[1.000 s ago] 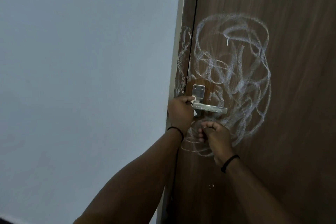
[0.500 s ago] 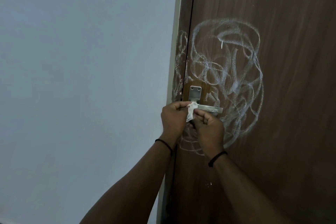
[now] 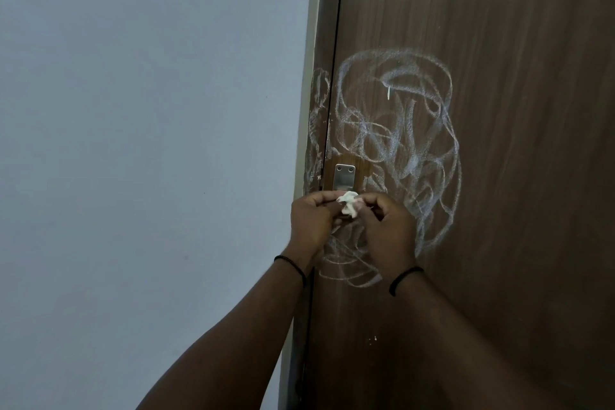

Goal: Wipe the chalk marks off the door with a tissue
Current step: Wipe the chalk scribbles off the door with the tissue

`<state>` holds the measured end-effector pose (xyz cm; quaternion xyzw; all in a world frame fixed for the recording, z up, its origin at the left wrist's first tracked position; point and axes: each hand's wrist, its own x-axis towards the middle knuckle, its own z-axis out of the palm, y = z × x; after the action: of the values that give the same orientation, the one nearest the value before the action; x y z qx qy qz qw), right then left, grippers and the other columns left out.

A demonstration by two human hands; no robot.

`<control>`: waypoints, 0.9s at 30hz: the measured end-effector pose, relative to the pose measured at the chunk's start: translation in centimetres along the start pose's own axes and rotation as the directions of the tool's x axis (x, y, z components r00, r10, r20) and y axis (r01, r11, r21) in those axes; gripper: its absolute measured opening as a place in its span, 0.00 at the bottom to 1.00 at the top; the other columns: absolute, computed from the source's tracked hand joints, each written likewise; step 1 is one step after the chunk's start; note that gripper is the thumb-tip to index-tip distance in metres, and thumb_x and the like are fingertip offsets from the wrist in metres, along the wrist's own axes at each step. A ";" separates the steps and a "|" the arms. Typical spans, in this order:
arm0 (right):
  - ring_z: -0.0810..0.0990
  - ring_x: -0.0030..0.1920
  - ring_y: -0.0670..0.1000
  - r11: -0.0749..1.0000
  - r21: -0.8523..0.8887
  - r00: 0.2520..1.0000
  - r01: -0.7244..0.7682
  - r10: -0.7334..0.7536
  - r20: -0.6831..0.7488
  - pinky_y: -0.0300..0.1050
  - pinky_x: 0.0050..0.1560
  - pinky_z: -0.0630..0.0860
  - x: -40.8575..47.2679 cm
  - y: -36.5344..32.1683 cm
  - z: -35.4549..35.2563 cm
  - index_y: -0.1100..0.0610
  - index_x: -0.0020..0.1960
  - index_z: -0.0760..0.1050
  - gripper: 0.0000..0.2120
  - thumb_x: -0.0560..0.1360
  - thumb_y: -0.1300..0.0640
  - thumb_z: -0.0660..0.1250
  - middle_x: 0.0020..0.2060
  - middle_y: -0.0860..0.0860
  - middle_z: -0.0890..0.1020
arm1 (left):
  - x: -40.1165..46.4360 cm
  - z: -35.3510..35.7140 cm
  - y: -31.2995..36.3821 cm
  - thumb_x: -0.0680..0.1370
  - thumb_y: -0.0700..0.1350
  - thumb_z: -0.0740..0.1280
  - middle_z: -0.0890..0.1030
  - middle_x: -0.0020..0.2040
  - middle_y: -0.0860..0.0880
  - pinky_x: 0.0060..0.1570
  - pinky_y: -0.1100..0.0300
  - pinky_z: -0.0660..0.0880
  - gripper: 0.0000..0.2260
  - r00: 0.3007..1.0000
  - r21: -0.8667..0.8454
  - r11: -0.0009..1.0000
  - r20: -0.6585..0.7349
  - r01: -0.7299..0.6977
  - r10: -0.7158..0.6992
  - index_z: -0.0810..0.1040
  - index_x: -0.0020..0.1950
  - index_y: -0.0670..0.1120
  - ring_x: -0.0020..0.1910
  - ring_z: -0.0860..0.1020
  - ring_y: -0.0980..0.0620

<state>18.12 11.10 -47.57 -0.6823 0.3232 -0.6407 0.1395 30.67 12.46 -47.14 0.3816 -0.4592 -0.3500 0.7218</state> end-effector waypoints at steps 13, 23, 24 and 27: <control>0.80 0.51 0.34 0.997 -0.033 0.985 0.065 -0.059 0.162 0.27 0.51 0.76 1.8 0.0 0.2 0.52 0.62 0.81 0.13 0.78 0.60 0.69 0.50 0.40 0.83 | 2.2 -0.9 1.6 0.74 0.37 0.74 0.86 0.45 0.41 0.48 0.52 0.82 0.06 0.996 0.148 0.987 0.071 -0.065 0.055 0.83 0.51 0.40 0.46 0.85 0.42; 0.82 0.50 0.53 0.873 -0.432 0.958 0.227 -0.120 0.260 0.42 0.52 0.77 7.5 1.3 1.8 0.59 0.53 0.85 0.12 0.76 0.69 0.65 0.50 0.55 0.85 | 2.6 -1.0 -1.0 0.77 0.34 0.58 0.83 0.40 0.48 0.50 0.51 0.80 0.12 0.972 0.361 0.932 -0.222 0.010 0.076 0.79 0.50 0.45 0.44 0.82 0.46; 0.82 0.51 0.55 0.845 -0.464 0.941 0.267 -0.123 0.316 0.43 0.52 0.76 7.8 1.3 2.3 0.59 0.53 0.85 0.13 0.76 0.69 0.64 0.51 0.56 0.85 | 2.4 -0.9 -1.4 0.77 0.35 0.58 0.83 0.41 0.48 0.52 0.49 0.79 0.12 0.968 0.377 0.926 -0.234 0.001 0.095 0.79 0.50 0.46 0.45 0.82 0.46; 0.81 0.49 0.58 0.801 -0.472 0.864 0.369 -0.108 0.491 0.45 0.48 0.76 7.9 1.1 3.6 0.60 0.51 0.85 0.13 0.73 0.69 0.64 0.48 0.58 0.85 | 2.4 -0.8 -1.4 0.75 0.35 0.60 0.83 0.44 0.45 0.54 0.45 0.78 0.11 0.966 0.378 0.926 -0.233 -0.017 0.113 0.78 0.47 0.49 0.47 0.81 0.44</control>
<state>21.05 4.60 -42.53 -0.8556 0.3626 -0.3611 -0.0777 31.96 9.95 -47.63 0.5373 -0.4348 -0.1811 0.6996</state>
